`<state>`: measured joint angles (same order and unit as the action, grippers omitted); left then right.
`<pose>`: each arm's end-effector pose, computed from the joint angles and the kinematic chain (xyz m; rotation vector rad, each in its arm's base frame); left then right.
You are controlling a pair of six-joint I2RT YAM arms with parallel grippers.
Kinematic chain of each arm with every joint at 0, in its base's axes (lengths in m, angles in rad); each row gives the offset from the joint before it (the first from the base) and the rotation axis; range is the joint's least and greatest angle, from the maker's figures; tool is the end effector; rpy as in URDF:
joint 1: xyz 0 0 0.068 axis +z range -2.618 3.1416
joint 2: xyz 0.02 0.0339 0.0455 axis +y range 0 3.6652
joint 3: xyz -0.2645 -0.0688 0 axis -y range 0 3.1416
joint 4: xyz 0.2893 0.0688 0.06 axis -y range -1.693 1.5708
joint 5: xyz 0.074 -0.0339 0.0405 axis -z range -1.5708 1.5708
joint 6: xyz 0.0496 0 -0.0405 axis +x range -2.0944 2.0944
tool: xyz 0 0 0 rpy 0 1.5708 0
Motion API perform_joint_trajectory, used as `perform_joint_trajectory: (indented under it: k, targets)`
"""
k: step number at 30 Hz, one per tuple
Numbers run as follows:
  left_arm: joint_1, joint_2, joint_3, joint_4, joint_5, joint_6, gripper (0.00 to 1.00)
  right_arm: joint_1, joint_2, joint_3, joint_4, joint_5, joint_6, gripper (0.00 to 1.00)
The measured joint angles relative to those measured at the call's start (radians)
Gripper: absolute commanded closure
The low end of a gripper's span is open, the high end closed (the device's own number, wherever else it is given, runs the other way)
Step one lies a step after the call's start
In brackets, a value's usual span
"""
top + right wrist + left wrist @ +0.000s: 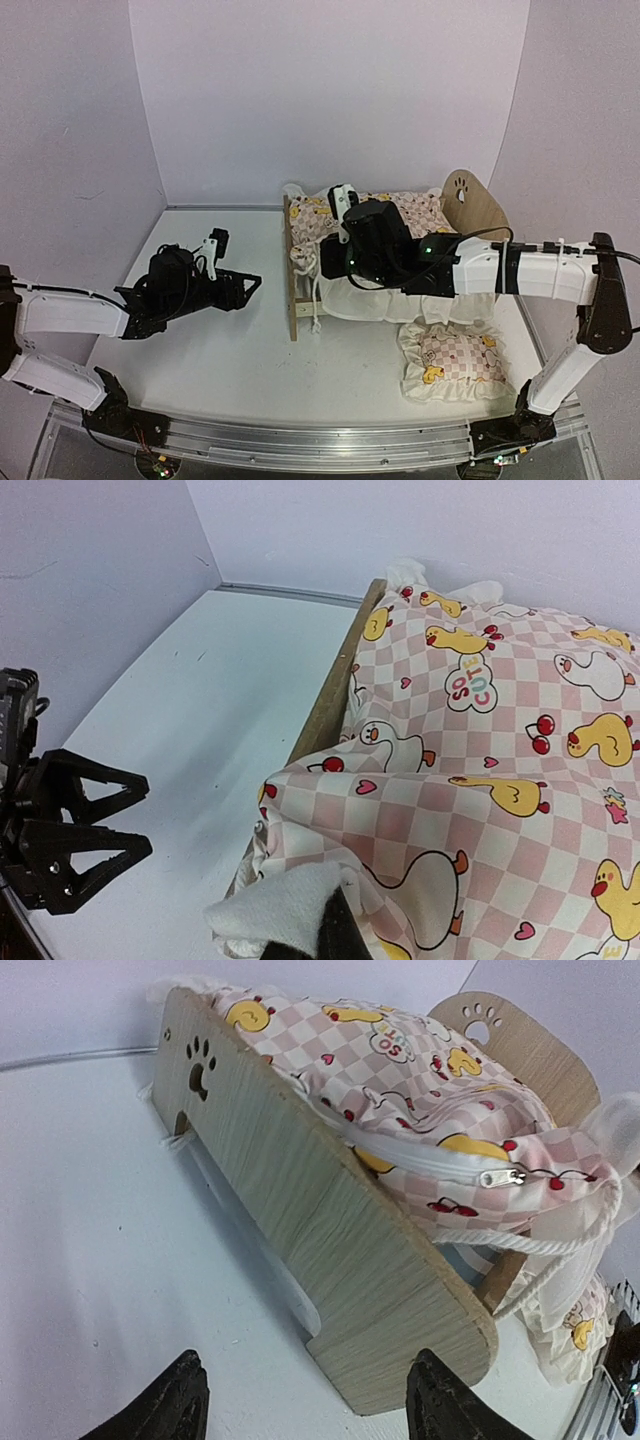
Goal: Set up the pet bed
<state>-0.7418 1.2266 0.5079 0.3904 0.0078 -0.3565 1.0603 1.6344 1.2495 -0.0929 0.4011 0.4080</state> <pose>0.2246 -0.2063 0.1773 0.3828 1.9335 -0.7429 0.2288 0.3690 0.2694 -0.4130 2.0051 0.5214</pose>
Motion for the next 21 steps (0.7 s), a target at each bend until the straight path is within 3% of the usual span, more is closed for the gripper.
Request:
perform_joint_trajectory:
  k: [7, 11, 16, 18, 21]
  targets:
    - [0.039, 0.035, -0.054, 0.040, 0.027, -0.089, 0.31, 0.000, -0.053, -0.023, -0.018, 0.078, 0.011, 1.00]
    - [0.050, 0.060, -0.092, 0.122, 0.026, -0.117, 0.30, 0.000, -0.093, -0.026, 0.000, 0.047, -0.014, 1.00]
    - [0.052, 0.159, -0.156, 0.331, 0.045, -0.157, 0.40, -0.003, 0.007, 0.031, 0.027, -0.061, -0.034, 1.00]
    - [0.052, 0.214, -0.166, 0.398, 0.072, -0.166, 0.38, -0.003, 0.052, 0.035, 0.024, -0.082, -0.042, 1.00]
    - [0.046, 0.240, -0.171, 0.459, 0.094, -0.160, 0.22, -0.002, 0.109, 0.054, 0.008, -0.086, -0.050, 1.00]
